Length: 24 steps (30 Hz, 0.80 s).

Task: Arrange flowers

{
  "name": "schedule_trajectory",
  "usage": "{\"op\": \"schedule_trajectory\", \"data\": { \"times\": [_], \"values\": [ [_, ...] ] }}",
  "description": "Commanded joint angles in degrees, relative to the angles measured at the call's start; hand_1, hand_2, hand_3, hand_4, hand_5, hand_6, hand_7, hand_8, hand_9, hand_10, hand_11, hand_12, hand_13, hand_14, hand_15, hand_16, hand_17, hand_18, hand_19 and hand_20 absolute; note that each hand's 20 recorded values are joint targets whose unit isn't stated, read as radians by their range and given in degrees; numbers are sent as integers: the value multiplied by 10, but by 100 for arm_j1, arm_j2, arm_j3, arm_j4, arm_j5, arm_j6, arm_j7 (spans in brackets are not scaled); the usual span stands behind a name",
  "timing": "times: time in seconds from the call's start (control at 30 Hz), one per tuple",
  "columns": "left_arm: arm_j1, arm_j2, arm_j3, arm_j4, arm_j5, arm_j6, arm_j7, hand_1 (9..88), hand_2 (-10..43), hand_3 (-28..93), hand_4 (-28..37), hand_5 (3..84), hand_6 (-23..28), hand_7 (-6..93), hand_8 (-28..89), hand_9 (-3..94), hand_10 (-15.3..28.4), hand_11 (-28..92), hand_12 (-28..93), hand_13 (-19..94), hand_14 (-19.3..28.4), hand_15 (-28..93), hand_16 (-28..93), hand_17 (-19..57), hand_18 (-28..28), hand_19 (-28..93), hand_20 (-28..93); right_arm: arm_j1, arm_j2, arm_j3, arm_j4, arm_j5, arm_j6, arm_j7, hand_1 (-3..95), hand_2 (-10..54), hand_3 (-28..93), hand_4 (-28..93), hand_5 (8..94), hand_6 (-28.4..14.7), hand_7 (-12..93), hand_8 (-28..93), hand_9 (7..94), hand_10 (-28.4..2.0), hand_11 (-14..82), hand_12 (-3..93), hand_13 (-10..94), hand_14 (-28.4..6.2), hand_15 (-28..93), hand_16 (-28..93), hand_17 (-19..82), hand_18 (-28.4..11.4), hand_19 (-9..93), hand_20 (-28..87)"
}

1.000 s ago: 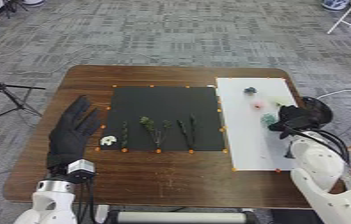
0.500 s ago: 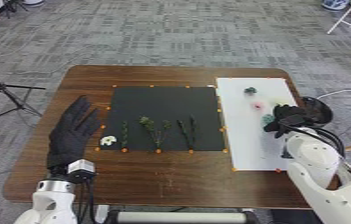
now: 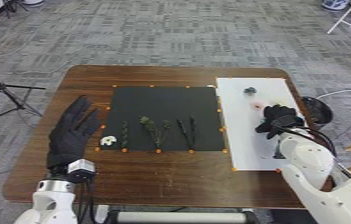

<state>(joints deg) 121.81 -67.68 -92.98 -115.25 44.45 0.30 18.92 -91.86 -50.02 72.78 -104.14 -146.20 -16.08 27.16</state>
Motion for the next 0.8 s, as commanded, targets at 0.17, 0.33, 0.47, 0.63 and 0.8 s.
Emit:
{"op": "schedule_trajectory", "data": {
  "times": [0.17,0.33,0.47,0.63,0.8],
  "values": [
    [-21,57,7,-21,-58,87,17,230,-61,672,-283,226,22,223,-114,172,96,125,192,146,136,77,90,-182,201,366,67,-62,42,-28,25,10,365,-239,560,-95,799,-281,697,-6,463,54,750,-84,363,518,702,-49,739,368,412,-178,925,473],
    [-102,301,-28,-56,-68,111,56,230,-60,672,-283,226,22,223,-114,173,97,126,193,147,136,78,89,-182,201,367,67,570,13,-400,-23,209,737,-481,554,-95,823,-276,741,-8,427,44,797,-84,313,533,722,-48,702,384,425,-185,914,471],
    [-372,552,33,-22,-232,-75,38,230,-60,671,-283,227,21,223,-114,173,96,127,193,147,137,78,88,-181,201,367,67,1675,-255,-1134,277,215,1144,-838,549,-95,824,-263,762,-5,398,49,819,-80,290,522,744,-46,683,383,438,-188,913,470],
    [-502,752,27,-122,-420,-149,217,232,-59,670,-283,227,22,224,-114,175,97,130,193,150,142,83,89,-180,203,369,68,3030,-1011,-2154,844,170,1500,-1336,536,-95,829,-238,765,-5,394,52,827,-80,284,528,747,-45,684,385,439,-186,917,472],
    [-857,960,138,-190,-386,-160,169,232,-59,672,-283,231,23,225,-116,177,100,132,190,152,147,88,85,-176,205,372,66,3571,-1692,-2700,1205,56,1629,-1500,522,-95,830,-204,766,-3,402,54,829,-78,284,532,747,-46,689,385,441,-185,919,475]
  ]
}}
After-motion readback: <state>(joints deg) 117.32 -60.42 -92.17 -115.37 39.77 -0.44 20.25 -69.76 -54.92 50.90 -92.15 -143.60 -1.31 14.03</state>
